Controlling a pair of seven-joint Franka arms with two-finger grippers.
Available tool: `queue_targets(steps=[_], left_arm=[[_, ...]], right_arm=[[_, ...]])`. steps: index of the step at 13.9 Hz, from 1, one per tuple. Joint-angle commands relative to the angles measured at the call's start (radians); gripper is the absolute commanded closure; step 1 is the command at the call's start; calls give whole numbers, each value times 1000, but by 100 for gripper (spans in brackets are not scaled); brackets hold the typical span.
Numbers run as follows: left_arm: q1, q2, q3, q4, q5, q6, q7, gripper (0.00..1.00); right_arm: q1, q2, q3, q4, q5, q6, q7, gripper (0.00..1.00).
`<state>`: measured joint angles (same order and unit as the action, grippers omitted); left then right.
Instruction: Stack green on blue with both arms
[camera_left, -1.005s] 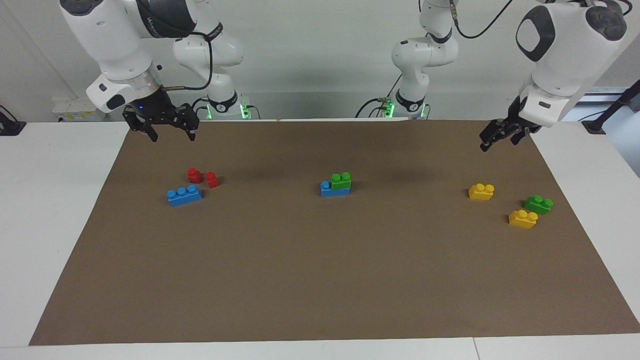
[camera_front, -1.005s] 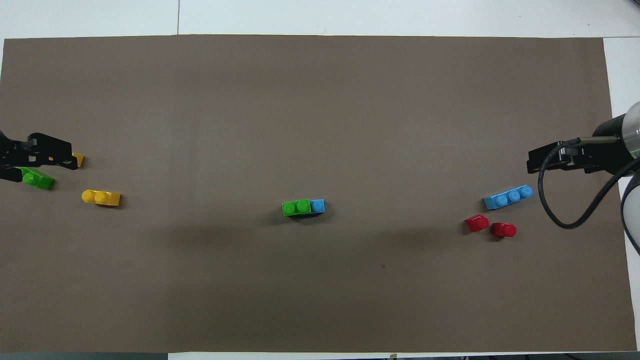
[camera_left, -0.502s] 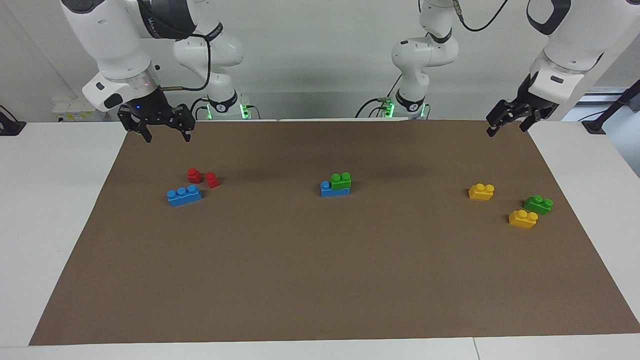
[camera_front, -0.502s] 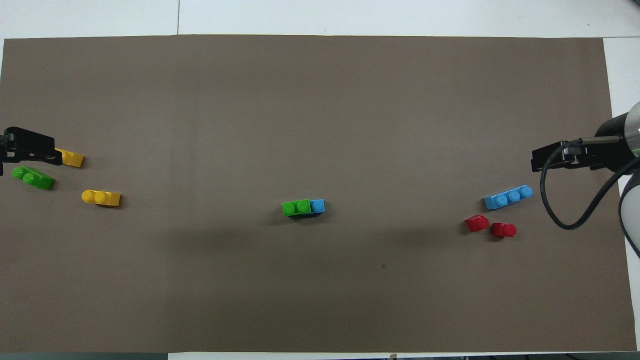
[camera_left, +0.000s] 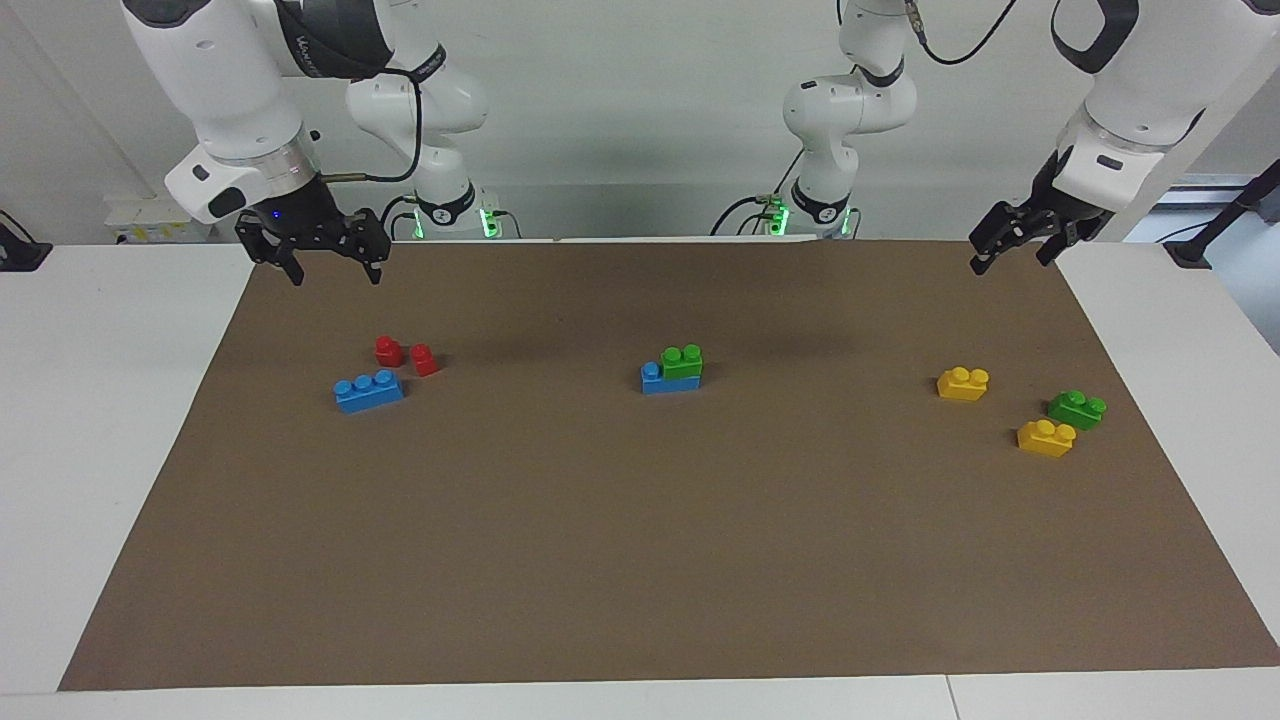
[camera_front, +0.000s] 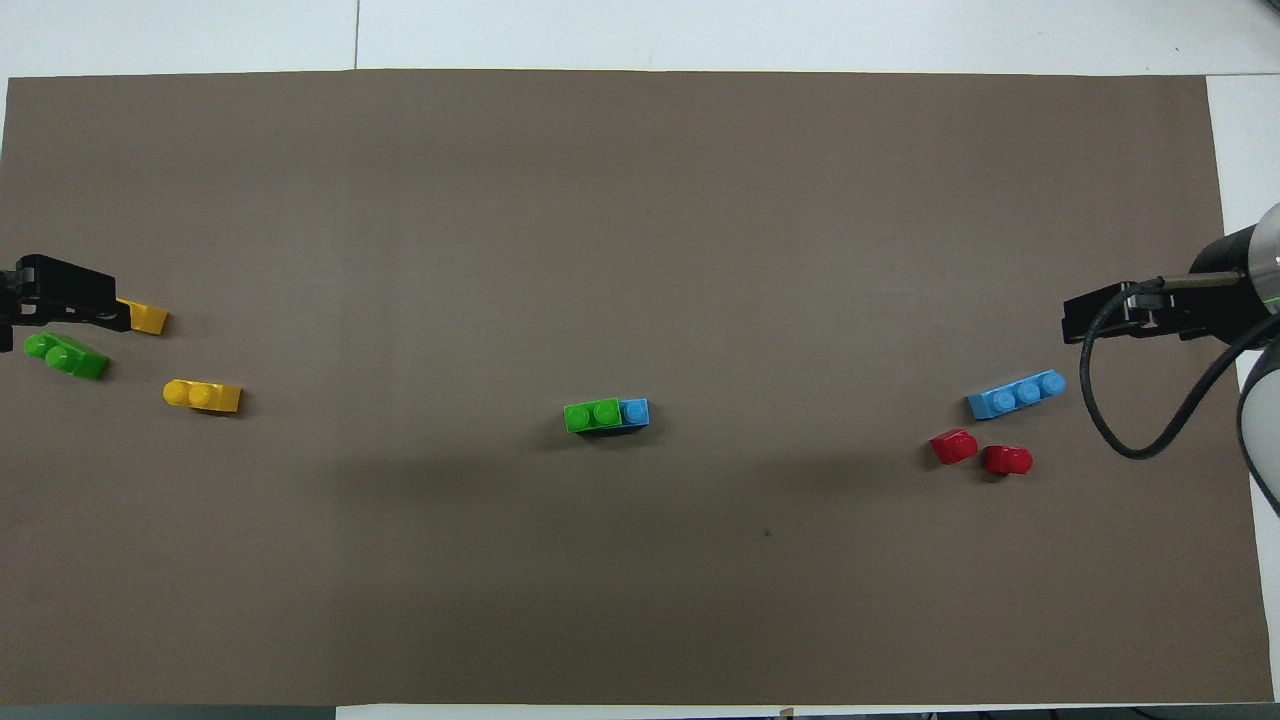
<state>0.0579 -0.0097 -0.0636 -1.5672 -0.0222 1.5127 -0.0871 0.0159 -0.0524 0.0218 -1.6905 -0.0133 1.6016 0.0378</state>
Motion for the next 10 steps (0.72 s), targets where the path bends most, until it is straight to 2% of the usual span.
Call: queue_targets(steps=[1,3,10], left_arm=[[-4,11,4,24,-7,-32,39,0],[-3,11,5,24,11,-28,122,0],[-4,10,2,22,19,-28,135,0]], right_arm=[[-10,6,9,5,-19,6,-22,0],[-10,5,9,3,-19,8,-22,0],[-10,5,9,3,-17,9,-22,0]])
